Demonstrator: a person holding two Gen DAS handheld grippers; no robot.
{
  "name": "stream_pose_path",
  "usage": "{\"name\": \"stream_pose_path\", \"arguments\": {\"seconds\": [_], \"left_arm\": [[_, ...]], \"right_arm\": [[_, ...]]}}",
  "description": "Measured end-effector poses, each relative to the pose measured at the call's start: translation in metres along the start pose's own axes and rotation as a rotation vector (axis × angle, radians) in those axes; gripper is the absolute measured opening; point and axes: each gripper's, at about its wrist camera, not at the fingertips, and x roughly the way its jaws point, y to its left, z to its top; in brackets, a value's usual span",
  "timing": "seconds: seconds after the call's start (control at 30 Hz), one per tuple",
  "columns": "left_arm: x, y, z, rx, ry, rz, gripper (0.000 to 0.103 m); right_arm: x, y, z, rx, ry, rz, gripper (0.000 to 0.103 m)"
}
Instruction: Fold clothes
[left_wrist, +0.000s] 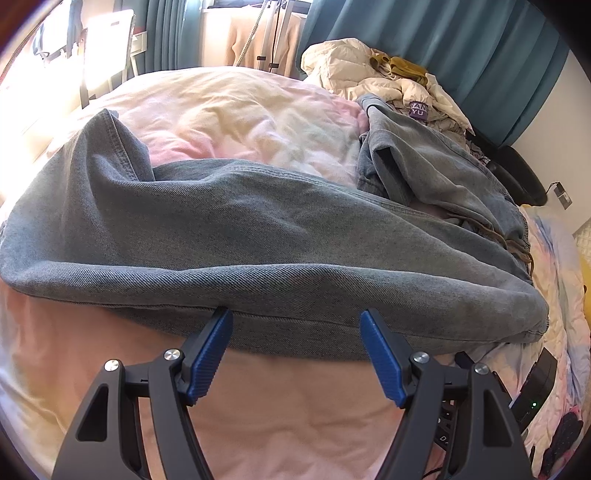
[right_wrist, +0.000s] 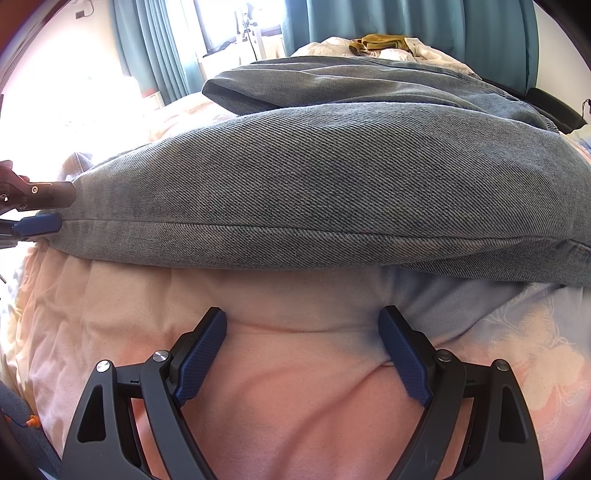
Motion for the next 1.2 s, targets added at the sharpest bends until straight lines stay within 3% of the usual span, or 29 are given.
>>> {"name": "stream_pose_path", "arguments": {"seconds": [0.5,0.9,1.0,1.13,1.2], "left_arm": [[-0.007,0.01,-0.001,-0.044,-0.005,-0.034,0.073],[-0.017,0.02,-0.001,-0.088,-0.02,-0.056,0.073],[-0.02,0.025,-0.001,-0.106,-0.024,-0.061,0.073],[-0.025,0.031,0.002,-0.132,-0.038,-0.07,0.073],[-0.026,0.034,0.003,-0.141,-0.044,-0.066,0.073]], "right_arm": [[0.0,0.0,0.002,0.002,0.001,0.002,0.086],[-0.003,0.012,0.017,-0.02,0.093,-0.021,0.089],[-0.039,0.023,0.02,-0.024,0.002,0.047,0.089],[-0.084,0.051,0.028,-0.181,-0.159,0.048,0.089],[-0.081,0.059,0.045,-0.258,-0.187,0.062,0.089]]}}
